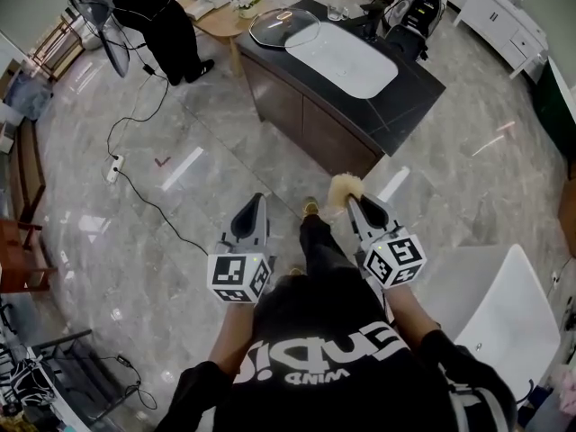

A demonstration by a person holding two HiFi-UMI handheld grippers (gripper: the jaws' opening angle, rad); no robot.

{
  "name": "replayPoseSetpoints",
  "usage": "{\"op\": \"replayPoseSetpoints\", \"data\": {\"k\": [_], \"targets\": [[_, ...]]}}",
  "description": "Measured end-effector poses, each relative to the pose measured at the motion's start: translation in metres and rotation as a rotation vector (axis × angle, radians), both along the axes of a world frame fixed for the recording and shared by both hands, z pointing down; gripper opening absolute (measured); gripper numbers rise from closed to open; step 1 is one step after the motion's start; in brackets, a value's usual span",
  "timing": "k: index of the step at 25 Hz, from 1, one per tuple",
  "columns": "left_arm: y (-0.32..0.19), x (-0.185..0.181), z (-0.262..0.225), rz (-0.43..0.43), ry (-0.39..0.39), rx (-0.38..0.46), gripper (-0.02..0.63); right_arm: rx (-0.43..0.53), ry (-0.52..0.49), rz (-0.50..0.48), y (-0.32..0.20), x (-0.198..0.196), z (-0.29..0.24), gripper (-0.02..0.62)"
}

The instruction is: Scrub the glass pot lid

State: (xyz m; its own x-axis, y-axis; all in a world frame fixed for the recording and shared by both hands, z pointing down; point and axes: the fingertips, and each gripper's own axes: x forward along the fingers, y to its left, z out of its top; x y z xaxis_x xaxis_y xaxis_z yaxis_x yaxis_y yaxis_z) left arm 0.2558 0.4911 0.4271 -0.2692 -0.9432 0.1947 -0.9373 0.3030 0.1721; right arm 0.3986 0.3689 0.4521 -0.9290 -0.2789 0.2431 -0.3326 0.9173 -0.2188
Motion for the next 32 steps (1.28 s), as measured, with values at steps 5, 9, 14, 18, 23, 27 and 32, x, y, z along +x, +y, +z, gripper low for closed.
{"op": "replayPoseSetpoints", "data": {"k": [5,9,14,18,23,27,32], "targets": [[-0.024,-0.032,0.004,-0.004,-0.004,-0.007,0.014,0.000,-0.008,-0.001,-0.029,-0.036,0.003,0.037],[-0.048,-0.061,0.004,-0.008,-0.012,-0.014,0.014,-0.001,-0.011,-0.015,-0.053,-0.070,0.004,0.037],[-0.086,-0.096,-0.001,-0.006,-0.008,-0.017,0.014,-0.007,-0.018,-0.019,-0.092,-0.107,0.000,0.037],[-0.112,-0.122,-0.004,-0.005,-0.012,-0.027,0.014,-0.017,-0.023,-0.026,-0.119,-0.136,-0.001,0.037],[-0.148,-0.149,-0.004,-0.005,-0.002,-0.035,0.014,-0.035,-0.019,-0.025,-0.154,-0.162,0.000,0.037],[-0.180,-0.167,-0.007,-0.007,0.004,-0.042,0.014,-0.036,-0.019,-0.027,-0.189,-0.181,-0.005,0.037],[-0.214,-0.192,-0.008,-0.036,0.000,-0.042,0.014,-0.031,-0.017,-0.047,-0.228,-0.207,-0.004,0.037]]}}
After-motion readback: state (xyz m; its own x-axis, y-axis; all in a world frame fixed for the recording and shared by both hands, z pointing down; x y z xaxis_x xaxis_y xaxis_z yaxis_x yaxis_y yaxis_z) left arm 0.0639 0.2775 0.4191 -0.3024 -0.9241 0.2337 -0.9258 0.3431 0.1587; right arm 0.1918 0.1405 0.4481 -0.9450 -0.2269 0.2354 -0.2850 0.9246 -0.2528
